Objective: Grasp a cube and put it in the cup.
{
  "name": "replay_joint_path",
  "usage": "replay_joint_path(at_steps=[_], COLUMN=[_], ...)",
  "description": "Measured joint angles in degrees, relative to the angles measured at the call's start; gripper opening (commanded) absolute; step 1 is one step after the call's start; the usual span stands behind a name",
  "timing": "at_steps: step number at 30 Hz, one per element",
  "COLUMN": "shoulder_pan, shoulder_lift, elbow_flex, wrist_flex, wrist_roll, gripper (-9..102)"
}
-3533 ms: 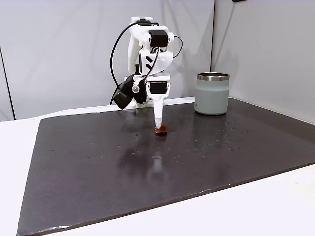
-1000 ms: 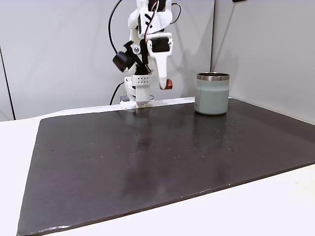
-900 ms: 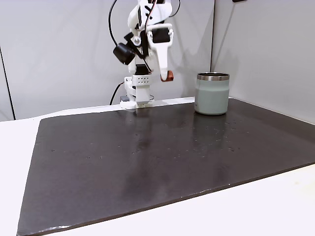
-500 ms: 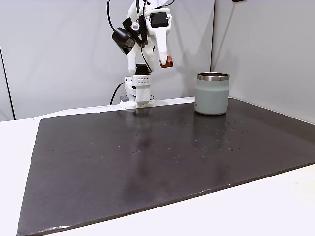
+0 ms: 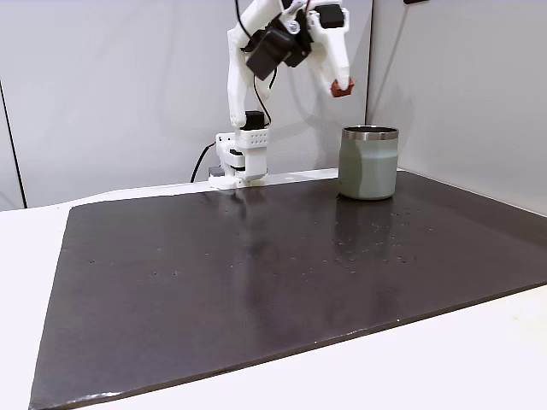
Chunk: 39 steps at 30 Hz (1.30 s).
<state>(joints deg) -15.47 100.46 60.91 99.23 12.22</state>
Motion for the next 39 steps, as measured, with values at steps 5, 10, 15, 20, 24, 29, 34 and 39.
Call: replay_joint_path(at_steps=[5, 10, 15, 20, 24, 29, 34, 39], shoulder_pan=[-8.7, -16.5, -23.5, -26.3, -28.6, -31.3, -32.5, -32.9], shoulder_lift=[0.0, 0.0, 0.0, 0.0, 0.0, 0.0, 0.0, 0.0], elbow_flex=[0.0, 0.0, 1.4, 4.7, 6.5, 7.1, 8.4, 11.3], wrist_flex=[0.0, 0.0, 0.0, 0.0, 1.0, 2.8, 3.1, 3.4], wrist_roll=[-2.6, -6.1, -9.3, -12.2, -14.2, -16.0, -16.3, -16.7], gripper=[6, 6, 6, 5, 5, 5, 6, 6])
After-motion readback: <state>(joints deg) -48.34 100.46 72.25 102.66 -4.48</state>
